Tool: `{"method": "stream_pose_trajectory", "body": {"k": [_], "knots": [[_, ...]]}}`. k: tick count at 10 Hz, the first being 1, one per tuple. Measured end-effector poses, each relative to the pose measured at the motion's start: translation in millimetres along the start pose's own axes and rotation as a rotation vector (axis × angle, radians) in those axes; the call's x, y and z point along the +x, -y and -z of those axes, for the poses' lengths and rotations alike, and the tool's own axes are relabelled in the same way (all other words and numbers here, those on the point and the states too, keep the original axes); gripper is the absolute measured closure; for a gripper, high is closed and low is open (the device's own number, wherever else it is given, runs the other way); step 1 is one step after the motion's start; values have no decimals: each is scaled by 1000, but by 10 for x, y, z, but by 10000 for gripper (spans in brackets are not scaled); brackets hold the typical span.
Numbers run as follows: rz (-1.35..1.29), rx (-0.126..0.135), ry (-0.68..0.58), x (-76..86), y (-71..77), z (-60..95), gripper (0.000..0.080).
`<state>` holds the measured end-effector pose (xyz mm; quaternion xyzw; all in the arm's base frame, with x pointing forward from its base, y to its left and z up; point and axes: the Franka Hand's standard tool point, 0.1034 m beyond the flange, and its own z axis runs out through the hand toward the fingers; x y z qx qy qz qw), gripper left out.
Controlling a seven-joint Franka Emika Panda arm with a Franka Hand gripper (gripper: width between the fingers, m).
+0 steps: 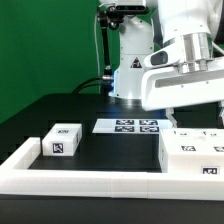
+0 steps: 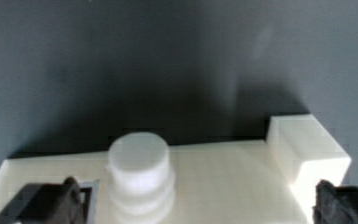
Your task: Assemble cabinet
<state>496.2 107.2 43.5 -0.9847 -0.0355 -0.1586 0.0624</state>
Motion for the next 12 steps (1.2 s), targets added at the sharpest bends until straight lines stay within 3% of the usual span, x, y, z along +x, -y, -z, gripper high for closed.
{"method": "stream_pose_trajectory", "body": {"k": [1,5,7,9,10,12], "knots": [[17,-6,-6,-28,-65,-27,150],[22,-5,-5,-29,-50,-31,150],[2,-22,-43,-12,-167,-71,150],[-19,-35,-64,-52,-113,-156,150],[-8,-43,-63,-49,-156,-177,150],[-9,-41,-59,-53,-148,-222,150]]}}
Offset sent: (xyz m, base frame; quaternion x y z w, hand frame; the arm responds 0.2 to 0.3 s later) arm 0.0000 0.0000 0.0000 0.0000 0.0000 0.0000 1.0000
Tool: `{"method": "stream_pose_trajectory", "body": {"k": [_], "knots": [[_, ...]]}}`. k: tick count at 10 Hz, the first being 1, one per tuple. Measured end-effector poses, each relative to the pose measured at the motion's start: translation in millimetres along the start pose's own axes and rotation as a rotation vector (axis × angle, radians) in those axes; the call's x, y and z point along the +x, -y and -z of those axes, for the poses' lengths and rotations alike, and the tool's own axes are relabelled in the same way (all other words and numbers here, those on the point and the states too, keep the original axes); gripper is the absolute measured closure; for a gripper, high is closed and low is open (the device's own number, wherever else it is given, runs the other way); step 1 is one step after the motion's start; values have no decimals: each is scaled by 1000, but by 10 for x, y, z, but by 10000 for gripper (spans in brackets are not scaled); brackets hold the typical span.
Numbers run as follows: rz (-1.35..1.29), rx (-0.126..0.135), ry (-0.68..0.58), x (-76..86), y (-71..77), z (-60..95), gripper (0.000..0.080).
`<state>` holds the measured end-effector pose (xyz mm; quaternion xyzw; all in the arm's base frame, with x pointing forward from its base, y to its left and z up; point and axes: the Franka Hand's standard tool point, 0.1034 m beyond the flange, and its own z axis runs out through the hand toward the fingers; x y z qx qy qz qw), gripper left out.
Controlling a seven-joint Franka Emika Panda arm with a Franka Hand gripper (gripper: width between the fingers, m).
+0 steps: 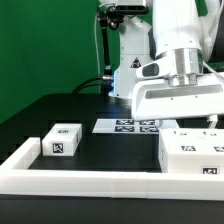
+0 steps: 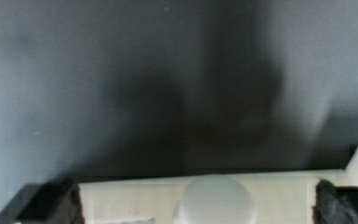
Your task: Assemble cabinet
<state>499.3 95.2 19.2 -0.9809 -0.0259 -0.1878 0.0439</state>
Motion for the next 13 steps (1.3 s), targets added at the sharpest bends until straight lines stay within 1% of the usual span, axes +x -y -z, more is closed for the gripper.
{"method": "stream_pose_trajectory", "body": {"k": [1,2,4,5,6,7,8,9,10,13], "knots": [[2,3,2,0,22,-36,150],[-4,2,2,12,0,-64,150],[1,6,3,30,68,-64,150],[-1,5,4,26,51,-69,150],[-1,5,4,25,51,-69,241],[-1,5,4,24,51,-70,241],[-1,5,4,23,51,-70,423],[-5,1,5,21,24,-72,560],[-4,1,5,19,25,-71,586],[-5,1,5,18,23,-71,586]]}}
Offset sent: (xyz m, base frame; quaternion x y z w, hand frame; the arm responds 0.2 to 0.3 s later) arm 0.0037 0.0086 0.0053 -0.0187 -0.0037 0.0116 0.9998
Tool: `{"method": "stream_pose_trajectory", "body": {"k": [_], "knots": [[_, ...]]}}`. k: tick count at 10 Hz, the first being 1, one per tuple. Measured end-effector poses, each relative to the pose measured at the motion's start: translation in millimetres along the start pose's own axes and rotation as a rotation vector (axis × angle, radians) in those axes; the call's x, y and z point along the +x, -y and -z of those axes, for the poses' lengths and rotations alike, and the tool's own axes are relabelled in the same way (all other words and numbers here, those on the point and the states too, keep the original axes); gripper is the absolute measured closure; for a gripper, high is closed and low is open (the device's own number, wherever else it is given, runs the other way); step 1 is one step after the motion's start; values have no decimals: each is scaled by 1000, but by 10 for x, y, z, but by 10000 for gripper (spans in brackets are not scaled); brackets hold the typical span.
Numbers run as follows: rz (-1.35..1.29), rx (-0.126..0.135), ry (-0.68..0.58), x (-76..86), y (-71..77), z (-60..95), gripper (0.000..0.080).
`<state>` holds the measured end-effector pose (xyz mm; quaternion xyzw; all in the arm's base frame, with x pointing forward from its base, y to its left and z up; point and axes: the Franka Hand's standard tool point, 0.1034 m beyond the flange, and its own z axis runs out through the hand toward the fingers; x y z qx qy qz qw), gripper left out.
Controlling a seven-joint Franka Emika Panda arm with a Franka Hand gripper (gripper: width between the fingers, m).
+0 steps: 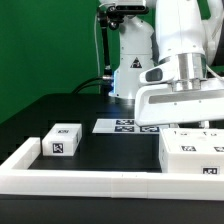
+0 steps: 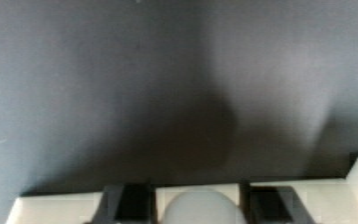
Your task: Assemble cabinet
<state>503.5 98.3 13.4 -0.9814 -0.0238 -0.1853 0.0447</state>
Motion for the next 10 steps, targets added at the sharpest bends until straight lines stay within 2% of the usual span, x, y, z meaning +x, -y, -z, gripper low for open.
{"method": "stream_pose_trajectory", "body": {"k": [7,10], "knots": [[-2,0,6,0,-1,9,586],[-10,4,61,67,-59,391,584]]}}
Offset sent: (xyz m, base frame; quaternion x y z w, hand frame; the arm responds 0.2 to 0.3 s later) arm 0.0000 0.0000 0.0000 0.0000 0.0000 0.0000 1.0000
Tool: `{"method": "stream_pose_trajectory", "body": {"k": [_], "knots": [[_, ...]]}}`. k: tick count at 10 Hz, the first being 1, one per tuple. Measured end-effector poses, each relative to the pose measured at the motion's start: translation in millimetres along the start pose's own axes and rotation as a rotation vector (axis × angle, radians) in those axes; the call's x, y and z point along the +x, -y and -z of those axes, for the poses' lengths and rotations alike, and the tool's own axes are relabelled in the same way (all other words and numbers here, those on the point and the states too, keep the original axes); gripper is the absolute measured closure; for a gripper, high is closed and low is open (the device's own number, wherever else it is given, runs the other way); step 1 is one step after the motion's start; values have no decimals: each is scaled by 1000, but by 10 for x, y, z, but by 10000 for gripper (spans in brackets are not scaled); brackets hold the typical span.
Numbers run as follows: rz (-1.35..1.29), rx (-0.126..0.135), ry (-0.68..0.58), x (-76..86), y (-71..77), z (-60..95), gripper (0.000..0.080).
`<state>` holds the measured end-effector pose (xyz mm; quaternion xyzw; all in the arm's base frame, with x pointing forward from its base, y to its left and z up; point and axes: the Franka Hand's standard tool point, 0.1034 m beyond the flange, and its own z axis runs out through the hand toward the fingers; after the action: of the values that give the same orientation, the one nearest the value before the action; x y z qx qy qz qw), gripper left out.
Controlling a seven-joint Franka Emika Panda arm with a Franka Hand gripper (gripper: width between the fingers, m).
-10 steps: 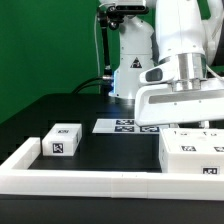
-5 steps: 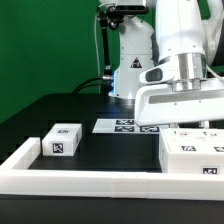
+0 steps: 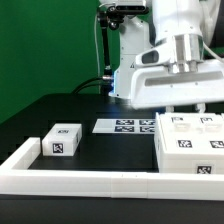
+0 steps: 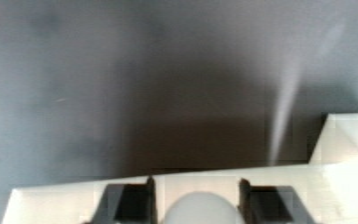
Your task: Assemble cabinet
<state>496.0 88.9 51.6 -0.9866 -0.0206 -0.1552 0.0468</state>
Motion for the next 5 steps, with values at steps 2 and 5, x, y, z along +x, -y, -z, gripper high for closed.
{"method": "stream_pose_trajectory", "body": {"k": [2,5], "knots": [[-7,20,57,157,68,396,584],[-4,15,59,66,42,299,584]]}}
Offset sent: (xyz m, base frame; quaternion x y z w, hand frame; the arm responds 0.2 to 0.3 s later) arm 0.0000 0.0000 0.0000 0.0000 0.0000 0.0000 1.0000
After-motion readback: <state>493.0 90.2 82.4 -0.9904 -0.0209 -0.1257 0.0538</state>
